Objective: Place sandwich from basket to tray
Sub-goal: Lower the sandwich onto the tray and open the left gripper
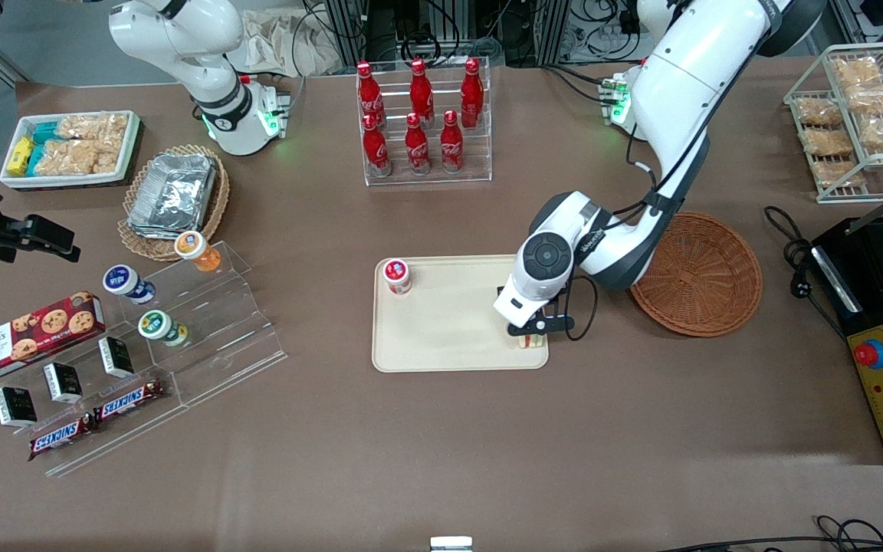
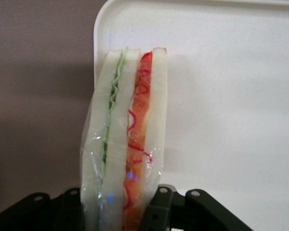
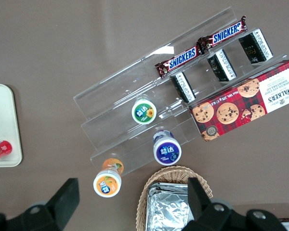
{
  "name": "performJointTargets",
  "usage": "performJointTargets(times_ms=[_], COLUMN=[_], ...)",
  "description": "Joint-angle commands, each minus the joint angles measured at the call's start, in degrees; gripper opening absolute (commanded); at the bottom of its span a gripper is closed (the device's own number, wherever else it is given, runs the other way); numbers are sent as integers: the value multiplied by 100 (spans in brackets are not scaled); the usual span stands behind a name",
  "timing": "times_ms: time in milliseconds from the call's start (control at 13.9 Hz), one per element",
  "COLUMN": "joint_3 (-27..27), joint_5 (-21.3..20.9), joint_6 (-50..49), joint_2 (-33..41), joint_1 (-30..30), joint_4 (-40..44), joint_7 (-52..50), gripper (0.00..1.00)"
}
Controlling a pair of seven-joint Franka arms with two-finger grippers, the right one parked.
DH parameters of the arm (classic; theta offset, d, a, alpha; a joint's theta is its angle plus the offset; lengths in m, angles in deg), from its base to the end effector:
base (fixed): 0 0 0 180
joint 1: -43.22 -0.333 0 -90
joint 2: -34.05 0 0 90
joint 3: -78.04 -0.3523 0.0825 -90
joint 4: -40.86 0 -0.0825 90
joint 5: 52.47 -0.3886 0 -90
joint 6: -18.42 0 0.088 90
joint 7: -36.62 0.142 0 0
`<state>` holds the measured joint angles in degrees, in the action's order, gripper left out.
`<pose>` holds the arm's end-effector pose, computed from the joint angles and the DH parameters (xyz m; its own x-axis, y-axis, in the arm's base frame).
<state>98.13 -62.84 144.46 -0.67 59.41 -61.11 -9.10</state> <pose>0.5472 -0.3689 0.2135 0.9849 0.0934 -0.1456 0.0866 -0.9949 -0.0523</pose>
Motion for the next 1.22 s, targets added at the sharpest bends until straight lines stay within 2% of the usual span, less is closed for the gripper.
performJointTargets(times_ms=[0, 72, 144, 359, 575, 719, 935, 1150], joint_3=[-23, -23, -23, -23, -14, 3, 118, 100], joint_5=[-132, -140, -140, -149, -140, -140, -132, -62], joint_6=[60, 69, 104, 105, 9, -656, -1992, -2382], joint_2=[-97, -123, -132, -123, 60, 429, 554, 1026], joint_1=[60, 60, 60, 60, 60, 60, 51, -28], joint_4=[142, 142, 142, 142, 220, 422, 1334, 1461], joint_7=[-52, -52, -43, -51, -95, -69, -34, 228], gripper=[45, 47, 52, 97, 99, 99, 99, 99])
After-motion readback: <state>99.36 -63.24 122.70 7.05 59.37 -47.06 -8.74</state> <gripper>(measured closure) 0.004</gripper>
